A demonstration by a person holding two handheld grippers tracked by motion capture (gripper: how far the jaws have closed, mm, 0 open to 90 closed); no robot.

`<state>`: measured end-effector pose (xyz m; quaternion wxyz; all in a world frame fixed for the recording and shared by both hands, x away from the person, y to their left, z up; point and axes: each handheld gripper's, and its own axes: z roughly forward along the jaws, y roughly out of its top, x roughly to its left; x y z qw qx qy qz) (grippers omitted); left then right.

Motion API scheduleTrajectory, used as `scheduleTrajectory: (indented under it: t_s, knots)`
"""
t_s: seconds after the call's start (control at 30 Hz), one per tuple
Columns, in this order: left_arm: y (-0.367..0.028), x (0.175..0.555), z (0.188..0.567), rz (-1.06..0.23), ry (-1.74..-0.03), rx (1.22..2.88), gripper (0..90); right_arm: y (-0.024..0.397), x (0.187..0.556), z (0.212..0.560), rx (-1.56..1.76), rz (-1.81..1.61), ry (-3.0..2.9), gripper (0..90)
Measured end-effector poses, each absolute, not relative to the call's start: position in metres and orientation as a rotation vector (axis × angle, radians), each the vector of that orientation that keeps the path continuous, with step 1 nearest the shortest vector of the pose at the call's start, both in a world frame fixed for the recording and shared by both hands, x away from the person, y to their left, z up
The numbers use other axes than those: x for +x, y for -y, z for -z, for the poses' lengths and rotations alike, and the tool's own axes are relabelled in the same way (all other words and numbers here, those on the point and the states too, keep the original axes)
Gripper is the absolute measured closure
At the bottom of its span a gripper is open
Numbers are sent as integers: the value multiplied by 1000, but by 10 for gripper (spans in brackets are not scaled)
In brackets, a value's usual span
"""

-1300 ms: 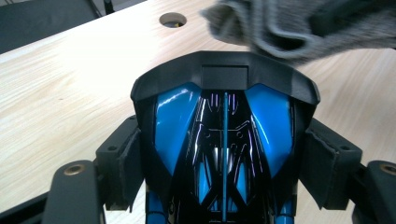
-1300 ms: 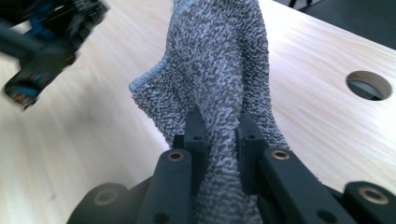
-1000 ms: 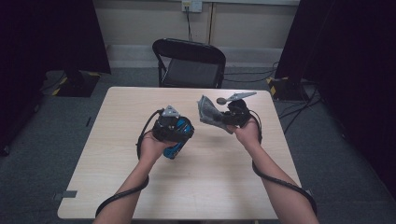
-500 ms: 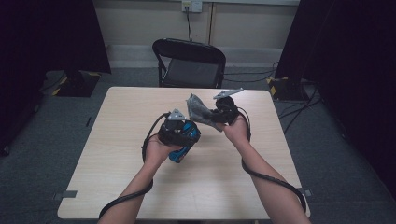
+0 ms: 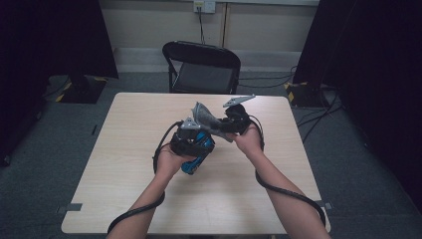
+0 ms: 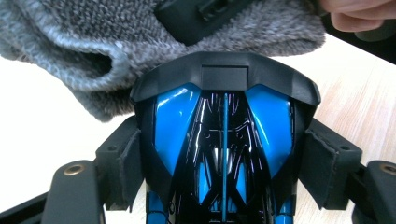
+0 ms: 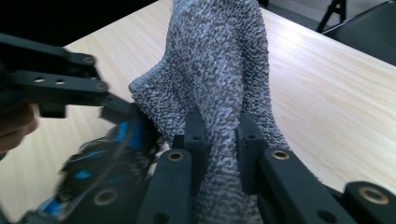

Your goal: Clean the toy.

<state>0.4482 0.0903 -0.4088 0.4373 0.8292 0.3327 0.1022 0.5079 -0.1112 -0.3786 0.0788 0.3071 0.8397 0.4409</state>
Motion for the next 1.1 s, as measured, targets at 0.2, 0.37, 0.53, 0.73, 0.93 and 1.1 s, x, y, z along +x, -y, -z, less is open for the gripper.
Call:
scheduleTrajectory:
  t_s: [0.2,0.37,0.53,0.73,0.93,1.1]
  knots:
    - [-92,449,410,-259,-840,2063,255,108,503,381,890,-1327,-2546,790]
    - [-95,450,408,-270,-845,2060,256,107,500,384,875,-1336,-2569,790]
    - [-99,451,409,-284,-866,2064,255,109,498,385,876,-1361,-2571,790]
    - [-108,455,410,-297,-904,2052,256,113,494,385,845,-1379,-2582,791]
    - [-114,459,411,-312,-927,2051,255,116,489,386,818,-1397,-2593,790]
    - [-119,461,410,-323,-940,2053,255,117,484,385,784,-1402,-2602,791]
